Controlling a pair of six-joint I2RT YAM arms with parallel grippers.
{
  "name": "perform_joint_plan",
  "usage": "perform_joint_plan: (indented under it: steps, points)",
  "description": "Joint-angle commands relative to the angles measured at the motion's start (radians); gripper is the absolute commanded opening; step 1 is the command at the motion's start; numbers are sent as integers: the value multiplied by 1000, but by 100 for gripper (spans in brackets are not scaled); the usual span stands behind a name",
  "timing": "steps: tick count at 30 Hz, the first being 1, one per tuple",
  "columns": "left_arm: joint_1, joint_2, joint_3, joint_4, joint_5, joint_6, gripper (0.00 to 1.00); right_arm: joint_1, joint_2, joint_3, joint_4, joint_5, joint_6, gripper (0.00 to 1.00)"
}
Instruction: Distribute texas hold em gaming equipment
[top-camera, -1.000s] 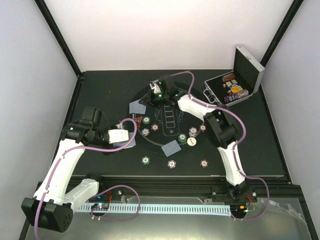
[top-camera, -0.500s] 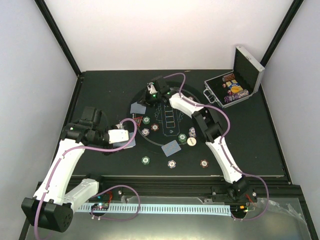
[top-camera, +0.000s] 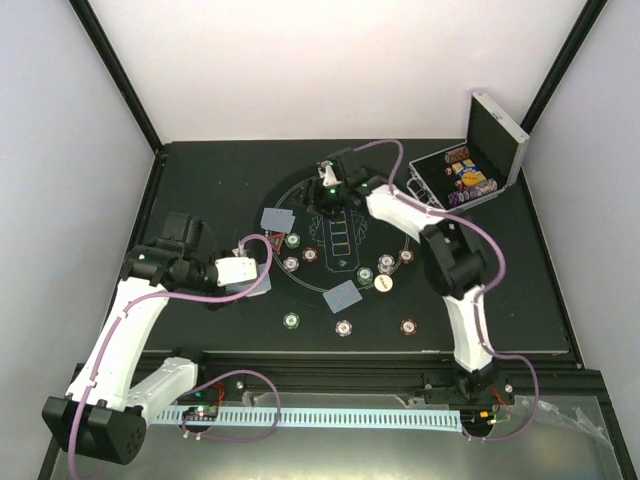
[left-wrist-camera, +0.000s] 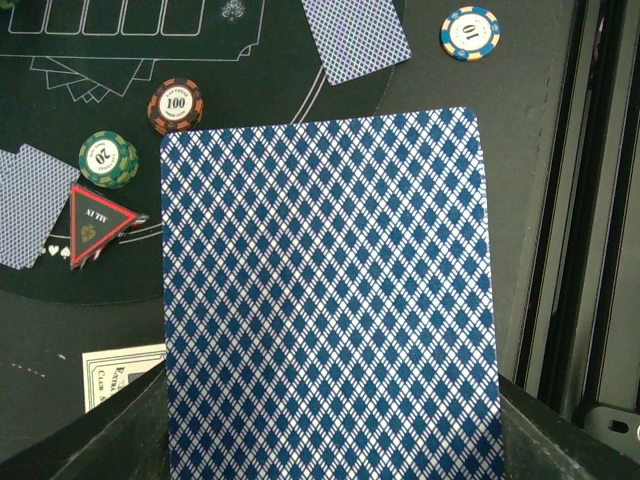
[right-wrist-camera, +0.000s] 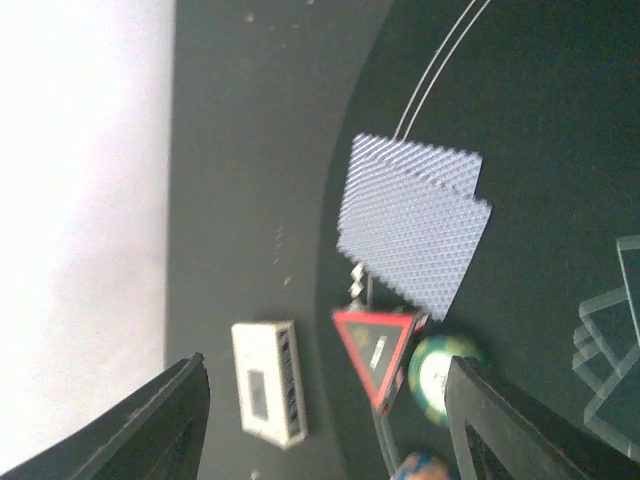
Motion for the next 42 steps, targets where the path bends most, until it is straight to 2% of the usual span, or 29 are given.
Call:
perform_joint_plan:
  steps: [1, 7, 14, 22, 31, 42]
  points:
    - [-3, -16, 46, -18, 40, -14, 1, 4, -256, -263, 196, -50, 24, 70]
    - [-3, -19, 31, -5, 42, -12, 2, 82, -545, -674, 442, -128, 131, 76]
    - [-4, -15, 32, 7, 58, -11, 1, 259, -677, -858, 609, -125, 234, 78]
    - [-3, -10, 34, 6, 61, -8, 2, 355, -635, -872, 744, -138, 323, 79]
    - [-4, -15, 31, 0, 59, 2, 2, 374, -628, -912, 807, -134, 369, 79]
    - [-5, -19, 37, -4, 62, 3, 2, 403, -522, -798, 811, -152, 390, 79]
